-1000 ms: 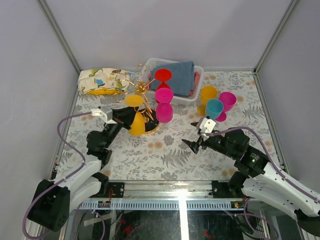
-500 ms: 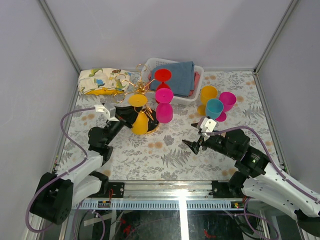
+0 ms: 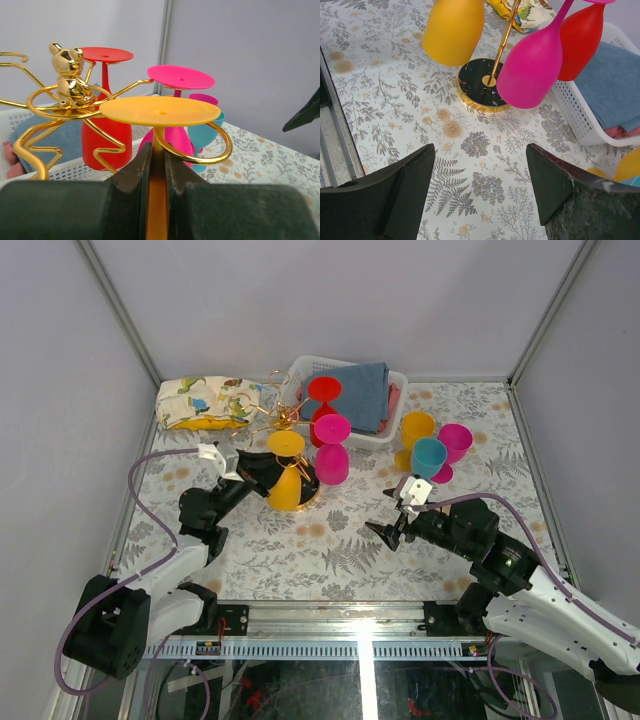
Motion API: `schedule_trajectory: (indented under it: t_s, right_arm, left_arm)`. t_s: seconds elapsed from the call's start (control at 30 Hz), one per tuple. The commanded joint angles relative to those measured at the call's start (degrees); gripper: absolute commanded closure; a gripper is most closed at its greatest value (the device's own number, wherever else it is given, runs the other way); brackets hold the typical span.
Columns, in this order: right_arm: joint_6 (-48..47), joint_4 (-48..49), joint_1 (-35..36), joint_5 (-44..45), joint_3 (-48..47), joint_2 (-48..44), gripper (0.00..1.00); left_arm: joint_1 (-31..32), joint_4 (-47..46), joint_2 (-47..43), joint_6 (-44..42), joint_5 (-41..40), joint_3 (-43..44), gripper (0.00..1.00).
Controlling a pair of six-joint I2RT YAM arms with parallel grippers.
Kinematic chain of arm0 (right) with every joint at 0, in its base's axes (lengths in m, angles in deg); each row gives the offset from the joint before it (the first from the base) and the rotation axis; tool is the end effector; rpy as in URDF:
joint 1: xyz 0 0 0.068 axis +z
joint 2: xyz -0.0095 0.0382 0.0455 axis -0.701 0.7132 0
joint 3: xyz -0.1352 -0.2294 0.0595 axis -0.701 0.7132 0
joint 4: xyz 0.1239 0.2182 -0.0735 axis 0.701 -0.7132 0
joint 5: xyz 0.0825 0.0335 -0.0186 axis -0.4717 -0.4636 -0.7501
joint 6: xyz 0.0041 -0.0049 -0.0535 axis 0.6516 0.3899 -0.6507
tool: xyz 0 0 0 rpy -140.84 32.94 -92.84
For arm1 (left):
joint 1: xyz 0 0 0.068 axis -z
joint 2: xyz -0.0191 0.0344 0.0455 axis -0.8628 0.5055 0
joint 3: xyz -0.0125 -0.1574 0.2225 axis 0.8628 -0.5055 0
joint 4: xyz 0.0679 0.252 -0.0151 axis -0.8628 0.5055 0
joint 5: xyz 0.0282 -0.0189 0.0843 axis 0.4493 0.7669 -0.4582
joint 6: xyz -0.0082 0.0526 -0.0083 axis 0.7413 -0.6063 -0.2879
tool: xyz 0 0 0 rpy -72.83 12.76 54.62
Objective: Place the wine glass upside down on the wine glass rack
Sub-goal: Turn the wine glass upside down at the wine rack.
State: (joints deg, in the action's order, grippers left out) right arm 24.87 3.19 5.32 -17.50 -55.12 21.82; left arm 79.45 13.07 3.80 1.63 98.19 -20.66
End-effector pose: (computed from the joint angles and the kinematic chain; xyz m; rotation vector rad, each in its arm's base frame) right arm 0.0962 0.1207 0.3261 -0.9334 1.4135 0.6232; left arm 0.1935 -0.0869 0.2719 0.4630 1.1315 -0.8282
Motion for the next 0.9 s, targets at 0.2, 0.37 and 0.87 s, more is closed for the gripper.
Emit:
schedule_trajectory:
  t_s: [0.2, 0.37, 0.87]
  right_arm:
    - [0.92, 1.13, -0.13, -1.19, -1.7, -0.42, 0.2]
    - [1.01, 1.24, -0.08, -1.36, -1.62, -0.19, 0.2]
    - [1.75, 2.06, -0.13, 0.87, -1.02, 1.11, 0.19]
  left_arm:
    - [-0.4, -3.5, -1.44, 0.23, 5.82, 0.22, 1.0]
    - [-0.42, -2.37, -3.23, 0.43, 6.04, -1.03, 1.0]
    - [-0.39, 5.95, -5.84, 0.24, 3.99, -1.73, 0.79]
